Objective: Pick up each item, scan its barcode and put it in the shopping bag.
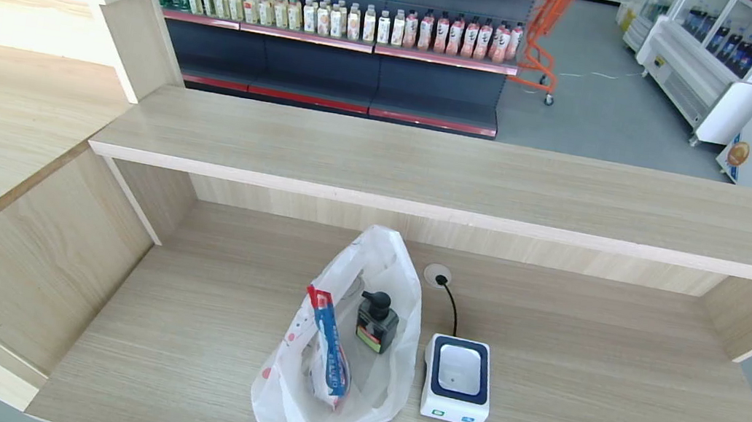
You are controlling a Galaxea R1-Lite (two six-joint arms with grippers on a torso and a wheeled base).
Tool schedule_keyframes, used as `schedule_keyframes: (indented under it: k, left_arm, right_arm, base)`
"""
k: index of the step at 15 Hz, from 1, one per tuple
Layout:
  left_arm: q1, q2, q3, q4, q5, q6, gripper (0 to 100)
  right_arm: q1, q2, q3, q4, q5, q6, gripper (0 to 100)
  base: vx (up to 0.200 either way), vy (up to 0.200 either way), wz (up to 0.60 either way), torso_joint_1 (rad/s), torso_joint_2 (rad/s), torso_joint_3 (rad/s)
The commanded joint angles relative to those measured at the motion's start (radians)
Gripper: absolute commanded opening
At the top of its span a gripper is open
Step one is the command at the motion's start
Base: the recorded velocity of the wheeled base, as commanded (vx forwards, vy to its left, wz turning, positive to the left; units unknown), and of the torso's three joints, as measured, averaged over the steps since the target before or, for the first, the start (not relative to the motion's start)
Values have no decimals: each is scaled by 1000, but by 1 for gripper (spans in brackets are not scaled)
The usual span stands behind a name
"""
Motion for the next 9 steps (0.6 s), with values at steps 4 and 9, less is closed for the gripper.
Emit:
schedule_keyframes:
  k: [4, 9]
  left_arm:
    - [0, 0, 0, 0, 0, -1, 100]
    - [0, 0, 0, 0, 0, -2, 100]
  right_arm:
    - [0, -1, 0, 0, -2, 5, 0]
    - [0, -1, 0, 0, -3, 7, 0]
  base:
    - [0, 0, 0, 0, 0, 0]
    - [-40, -40, 0, 0, 0, 0]
